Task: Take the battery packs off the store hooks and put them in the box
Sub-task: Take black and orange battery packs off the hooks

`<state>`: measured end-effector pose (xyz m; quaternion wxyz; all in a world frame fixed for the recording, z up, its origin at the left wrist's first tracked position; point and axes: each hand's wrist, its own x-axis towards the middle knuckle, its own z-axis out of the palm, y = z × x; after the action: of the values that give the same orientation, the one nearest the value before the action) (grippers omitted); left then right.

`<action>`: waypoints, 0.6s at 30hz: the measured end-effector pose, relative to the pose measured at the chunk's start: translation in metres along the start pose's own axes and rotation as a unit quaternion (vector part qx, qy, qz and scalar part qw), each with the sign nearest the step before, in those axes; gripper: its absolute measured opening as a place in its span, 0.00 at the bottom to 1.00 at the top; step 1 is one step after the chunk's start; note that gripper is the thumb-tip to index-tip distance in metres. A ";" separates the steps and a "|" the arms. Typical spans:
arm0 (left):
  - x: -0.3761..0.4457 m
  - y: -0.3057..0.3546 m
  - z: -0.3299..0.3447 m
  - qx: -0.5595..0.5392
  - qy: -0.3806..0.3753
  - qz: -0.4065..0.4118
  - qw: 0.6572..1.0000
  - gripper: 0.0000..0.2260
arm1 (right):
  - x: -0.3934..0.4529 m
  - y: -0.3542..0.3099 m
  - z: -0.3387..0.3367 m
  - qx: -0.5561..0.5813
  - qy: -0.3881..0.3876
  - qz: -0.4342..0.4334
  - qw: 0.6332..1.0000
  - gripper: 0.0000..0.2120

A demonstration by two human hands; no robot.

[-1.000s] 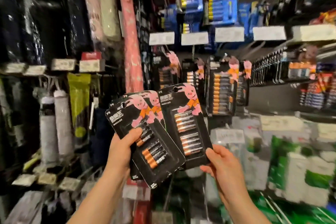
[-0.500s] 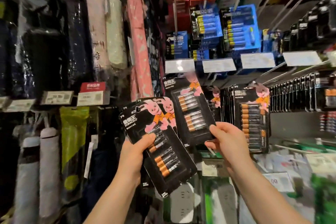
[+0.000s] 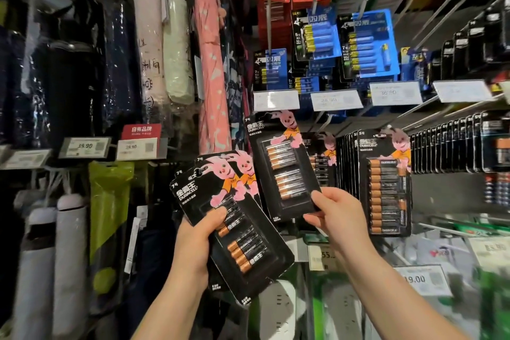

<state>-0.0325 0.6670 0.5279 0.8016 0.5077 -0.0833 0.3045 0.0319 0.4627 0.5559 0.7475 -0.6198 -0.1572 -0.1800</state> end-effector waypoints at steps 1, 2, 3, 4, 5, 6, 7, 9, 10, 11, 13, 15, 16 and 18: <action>-0.001 0.000 0.000 -0.004 0.001 -0.001 1.000 0.26 | 0.000 0.000 0.001 0.003 0.001 0.001 1.000 0.08; -0.002 0.000 -0.001 -0.008 0.002 -0.002 1.000 0.26 | 0.000 0.000 0.002 0.005 0.002 0.002 1.000 0.08; -0.003 0.001 -0.001 -0.011 0.002 -0.002 1.000 0.27 | 0.000 0.001 0.004 0.007 0.003 0.003 1.000 0.09; -0.004 0.001 -0.002 -0.014 0.003 -0.003 1.000 0.28 | 0.000 0.003 0.005 0.008 0.005 0.006 1.000 0.10; -0.005 0.002 -0.003 -0.018 0.002 -0.004 1.000 0.28 | 0.000 0.004 0.007 0.008 0.005 0.008 1.000 0.10; -0.006 0.002 -0.004 -0.020 0.000 -0.004 1.000 0.29 | 0.000 0.007 0.008 0.007 0.006 0.011 1.000 0.10; -0.007 0.003 -0.005 -0.021 0.000 -0.004 1.000 0.30 | -0.001 0.009 0.009 0.010 0.006 0.015 1.000 0.08; -0.008 0.003 -0.008 -0.022 -0.003 -0.005 1.000 0.29 | -0.002 0.011 0.010 0.013 0.009 0.026 1.000 0.06; -0.008 0.003 -0.008 -0.024 -0.004 -0.004 1.000 0.29 | -0.002 0.012 0.010 0.018 0.011 0.032 0.999 0.09; -0.009 0.003 -0.008 -0.026 -0.004 -0.004 1.000 0.27 | -0.003 0.011 0.010 0.029 0.013 0.038 0.999 0.11; -0.010 0.004 -0.006 -0.027 -0.004 -0.003 1.000 0.25 | -0.004 0.008 0.012 0.045 0.012 0.051 0.998 0.12; -0.010 0.004 -0.004 -0.024 -0.008 0.000 1.000 0.23 | -0.005 0.005 0.014 0.054 0.003 0.071 0.996 0.10; -0.010 0.004 -0.003 -0.023 -0.012 0.000 1.000 0.21 | -0.004 0.005 0.013 0.053 -0.007 0.081 0.995 0.08; -0.010 0.003 0.000 -0.026 -0.016 -0.004 1.000 0.14 | -0.004 0.007 0.011 0.035 -0.026 0.094 0.995 0.05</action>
<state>-0.0423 0.6635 0.5255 0.8143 0.4916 -0.1020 0.2914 0.0313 0.4751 0.5505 0.7778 -0.6100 -0.1234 -0.0873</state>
